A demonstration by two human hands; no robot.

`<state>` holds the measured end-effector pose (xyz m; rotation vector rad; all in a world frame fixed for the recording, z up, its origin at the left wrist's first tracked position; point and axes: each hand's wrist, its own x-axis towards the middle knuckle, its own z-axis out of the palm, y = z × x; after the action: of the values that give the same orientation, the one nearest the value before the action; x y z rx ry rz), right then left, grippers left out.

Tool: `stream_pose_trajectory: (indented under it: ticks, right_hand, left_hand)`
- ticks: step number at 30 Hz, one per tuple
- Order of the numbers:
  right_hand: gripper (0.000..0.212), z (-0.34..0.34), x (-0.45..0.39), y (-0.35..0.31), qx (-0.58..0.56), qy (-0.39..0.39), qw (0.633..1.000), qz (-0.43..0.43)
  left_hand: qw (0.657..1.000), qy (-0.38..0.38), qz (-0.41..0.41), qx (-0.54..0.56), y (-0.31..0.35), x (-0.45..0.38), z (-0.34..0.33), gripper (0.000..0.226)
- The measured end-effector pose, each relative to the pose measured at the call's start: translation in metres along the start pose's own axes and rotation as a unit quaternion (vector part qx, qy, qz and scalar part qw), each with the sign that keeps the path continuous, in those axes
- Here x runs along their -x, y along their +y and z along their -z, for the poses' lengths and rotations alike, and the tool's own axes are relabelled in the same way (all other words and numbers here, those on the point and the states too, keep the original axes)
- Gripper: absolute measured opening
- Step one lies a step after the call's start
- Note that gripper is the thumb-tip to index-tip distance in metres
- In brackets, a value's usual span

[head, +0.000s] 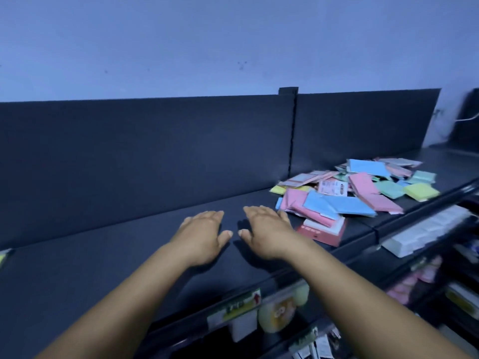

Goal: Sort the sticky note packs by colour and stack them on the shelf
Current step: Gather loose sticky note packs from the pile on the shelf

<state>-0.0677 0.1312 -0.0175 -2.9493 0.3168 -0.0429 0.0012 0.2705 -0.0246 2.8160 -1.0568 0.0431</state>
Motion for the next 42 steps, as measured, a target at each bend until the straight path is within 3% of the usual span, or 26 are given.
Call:
stream_pose_trajectory:
  ticks: [11, 19, 22, 25, 29, 31, 34, 39, 42]
  right_hand:
    - [0.062, 0.017, 0.010, 0.123, 0.001, 0.005, 0.999, -0.047]
    - [0.062, 0.016, -0.005, 0.160, 0.001, -0.001, 0.996, -0.092]
    - [0.064, 0.013, -0.017, 0.171, 0.000, 0.005, 0.989, -0.150]
    - [0.054, 0.012, -0.027, 0.185, -0.014, 0.003, 0.980, -0.198]
    - [0.036, 0.018, -0.029, 0.204, -0.042, 0.043, 0.981, -0.184]
    - [0.040, 0.022, -0.030, 0.213, -0.040, 0.063, 0.969, -0.237]
    - [0.059, 0.022, -0.033, 0.227, -0.053, 0.033, 0.946, -0.319]
    - [0.076, 0.026, -0.033, 0.237, -0.086, 0.030, 0.939, -0.332]
    - [0.086, 0.028, -0.035, 0.242, -0.182, 0.059, 0.927, -0.324]
  left_hand:
    - [0.999, -0.018, -0.008, 0.027, 0.102, -0.064, -0.020, 0.065]
    - [0.995, -0.048, 0.007, 0.084, 0.126, -0.109, -0.021, 0.057]
    - [0.995, -0.048, -0.018, 0.085, 0.133, -0.128, -0.025, 0.061]
    - [0.995, -0.065, -0.036, 0.069, 0.147, -0.145, -0.027, 0.064]
    - [0.995, -0.075, -0.056, 0.046, 0.164, -0.164, -0.031, 0.063]
    - [0.996, -0.067, -0.060, 0.017, 0.169, -0.171, -0.032, 0.071]
    - [0.995, -0.079, -0.051, -0.037, 0.175, -0.176, -0.030, 0.076]
    - [0.996, -0.084, -0.009, -0.020, 0.186, -0.184, -0.031, 0.074]
    - [0.995, -0.094, 0.029, 0.001, 0.192, -0.187, -0.029, 0.076]
